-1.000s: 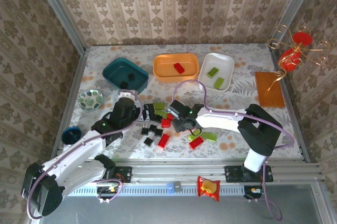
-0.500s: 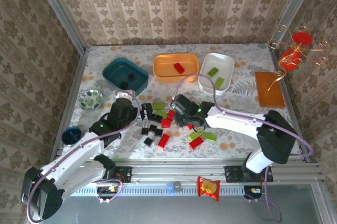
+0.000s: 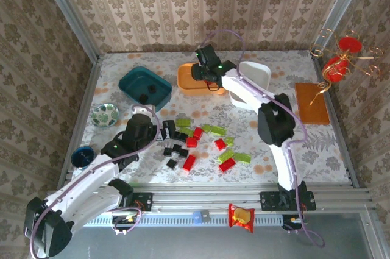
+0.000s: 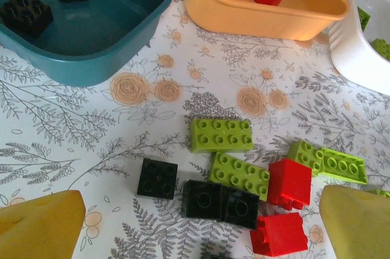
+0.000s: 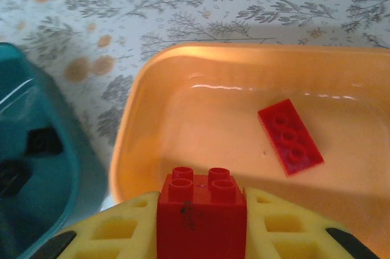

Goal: Sort the legos into containers by color
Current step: Place the lego in the container, then pick up the lego from the bottom-center of the table.

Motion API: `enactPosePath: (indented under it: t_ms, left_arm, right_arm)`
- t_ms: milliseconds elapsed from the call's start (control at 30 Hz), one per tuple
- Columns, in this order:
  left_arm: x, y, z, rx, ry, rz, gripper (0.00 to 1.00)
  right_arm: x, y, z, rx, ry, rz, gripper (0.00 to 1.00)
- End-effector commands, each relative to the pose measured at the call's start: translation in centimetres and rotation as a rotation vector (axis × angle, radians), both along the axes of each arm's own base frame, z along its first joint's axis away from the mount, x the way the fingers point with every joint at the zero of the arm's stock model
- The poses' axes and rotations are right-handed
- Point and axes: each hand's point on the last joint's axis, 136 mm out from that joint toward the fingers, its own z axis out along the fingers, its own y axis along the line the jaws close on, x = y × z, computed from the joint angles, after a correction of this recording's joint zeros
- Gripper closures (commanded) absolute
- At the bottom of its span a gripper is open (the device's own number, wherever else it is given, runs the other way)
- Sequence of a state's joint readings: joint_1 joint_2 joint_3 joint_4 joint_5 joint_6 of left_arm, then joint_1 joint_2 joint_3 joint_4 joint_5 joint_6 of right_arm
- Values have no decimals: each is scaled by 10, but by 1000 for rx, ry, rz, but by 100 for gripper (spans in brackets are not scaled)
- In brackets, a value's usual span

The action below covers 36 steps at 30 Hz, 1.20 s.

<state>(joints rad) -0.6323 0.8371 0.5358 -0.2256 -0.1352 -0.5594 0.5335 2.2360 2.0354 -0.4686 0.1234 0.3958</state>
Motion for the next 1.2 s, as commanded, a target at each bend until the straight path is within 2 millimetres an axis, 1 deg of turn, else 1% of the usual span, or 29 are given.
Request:
enactPosePath:
  t_ms: [0,67,133,167,200,233,267,333,433,500,533,633,700,800,867,933,967,1033,1067,1167]
  left_arm:
    - [-7,4,-6,-7,46,3,0]
    - [-10,3,-8,-5,60,-7,0]
    - [-13,3,-12,-4,78,-13,0]
    - [-14,3,-14,-2,83,-15,0]
    - [-14,3,-15,-3,90,-15,0]
    - [-15,3,-17,-4,95,-15,0]
    - [-16,2,-18,-5,99,-16,0]
    - [-16,1,-16,-11,97,-19,0]
    - [-15,0,-13,-14,92,-26,0]
    - [-14,0,-11,-14,86,-27,0]
    - [-14,0,-10,-13,84,-26,0]
    - [-12,-1,-9,-18,78,-24,0]
    - [-11,-3,-9,-22,76,-28,0]
    - [-8,-5,-11,-20,78,-30,0]
    - [-6,-7,-12,-16,80,-35,0]
    - [-3,-9,-16,-12,87,-38,0]
    - [-2,-10,-17,-12,89,-39,0]
    - [0,-13,-20,-15,96,-44,0]
    - [1,-14,-20,-14,97,-47,0]
    - [2,-15,-23,-13,106,-48,0]
  right_arm:
    - [9,-8,-32,-36,107,-27,74]
    - [18,-5,-39,-16,119,-24,72]
    - [27,-4,-39,-4,125,-26,67]
    - [29,-4,-38,3,126,-25,62]
    - [31,-2,-36,11,125,-23,54]
    - [32,-3,-31,18,120,-25,45]
    - [32,-2,-25,24,110,-24,39]
    - [31,-3,-9,35,88,-20,33]
    - [19,-4,11,47,69,0,29]
    - [4,-3,24,67,53,29,28]
    - [-6,-4,30,75,49,44,27]
    - [-41,-12,34,86,43,69,26]
    - [-68,-20,27,91,62,78,25]
    - [-110,-41,6,80,122,53,25]
    - [-137,-57,-14,56,174,21,24]
    - [-167,-73,-39,15,225,-10,24]
    - [-176,-79,-46,-4,238,-29,24]
    - [-200,-99,-69,-64,291,-85,24]
    - [-208,-106,-77,-79,311,-110,24]
    - [-229,-122,-100,-47,356,-203,24]
